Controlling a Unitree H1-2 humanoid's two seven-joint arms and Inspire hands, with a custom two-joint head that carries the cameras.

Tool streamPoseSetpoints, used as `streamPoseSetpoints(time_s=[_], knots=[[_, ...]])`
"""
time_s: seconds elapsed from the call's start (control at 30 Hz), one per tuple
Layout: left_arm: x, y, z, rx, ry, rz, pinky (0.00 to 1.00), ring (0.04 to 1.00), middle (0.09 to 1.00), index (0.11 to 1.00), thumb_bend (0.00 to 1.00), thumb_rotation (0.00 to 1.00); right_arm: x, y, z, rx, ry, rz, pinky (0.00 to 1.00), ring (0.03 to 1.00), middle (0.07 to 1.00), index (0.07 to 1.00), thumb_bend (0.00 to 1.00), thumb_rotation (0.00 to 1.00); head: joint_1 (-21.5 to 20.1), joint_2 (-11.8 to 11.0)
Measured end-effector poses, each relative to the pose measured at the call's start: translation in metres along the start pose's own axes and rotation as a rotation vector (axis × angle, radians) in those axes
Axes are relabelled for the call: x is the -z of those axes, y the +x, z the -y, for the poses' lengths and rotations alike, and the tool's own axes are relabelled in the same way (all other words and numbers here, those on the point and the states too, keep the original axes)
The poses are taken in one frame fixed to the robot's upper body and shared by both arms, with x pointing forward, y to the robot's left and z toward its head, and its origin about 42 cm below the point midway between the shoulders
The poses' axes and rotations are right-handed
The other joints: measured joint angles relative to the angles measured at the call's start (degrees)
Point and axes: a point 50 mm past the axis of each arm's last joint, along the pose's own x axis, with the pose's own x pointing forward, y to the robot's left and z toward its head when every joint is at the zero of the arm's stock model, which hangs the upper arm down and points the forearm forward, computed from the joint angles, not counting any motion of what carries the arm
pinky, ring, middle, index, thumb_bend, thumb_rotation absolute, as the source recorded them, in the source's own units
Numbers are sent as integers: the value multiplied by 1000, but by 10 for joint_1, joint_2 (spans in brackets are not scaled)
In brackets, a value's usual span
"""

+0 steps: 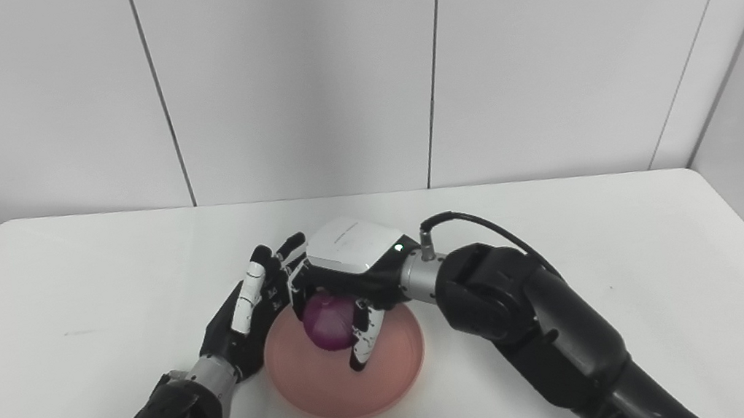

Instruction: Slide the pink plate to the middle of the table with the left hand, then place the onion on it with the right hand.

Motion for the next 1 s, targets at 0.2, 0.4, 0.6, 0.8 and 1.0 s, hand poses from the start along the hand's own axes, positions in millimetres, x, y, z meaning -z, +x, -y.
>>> streamPoseSetpoints(time_s=[0.2, 0.4, 0.6, 0.8, 1.0], knots=[[0, 2, 0, 2, 1, -2, 853, 870, 881, 887, 763, 927, -5, 6, -13, -32, 8, 3, 434, 425, 531, 515, 513, 0, -1, 1], [0, 2, 0, 2, 1, -2, 861, 875, 886, 890, 764, 930, -5, 6, -12, -30, 9, 5, 422, 428, 532, 513, 513, 0, -3, 3], [1, 2, 0, 3, 3, 3, 848, 869, 886, 889, 787, 924, -5, 7, -14, -37, 3, 1, 391, 422, 528, 520, 514, 0, -3, 2], [1, 2, -1, 3, 5, 6, 842, 873, 890, 908, 782, 931, -6, 9, -19, -60, -30, -11, 403, 504, 612, 496, 522, 110, -4, 2], [1, 2, -1, 7, 10, 5, 849, 878, 890, 914, 781, 937, -6, 9, -19, -62, -37, -15, 416, 533, 656, 655, 908, 360, -7, 2]])
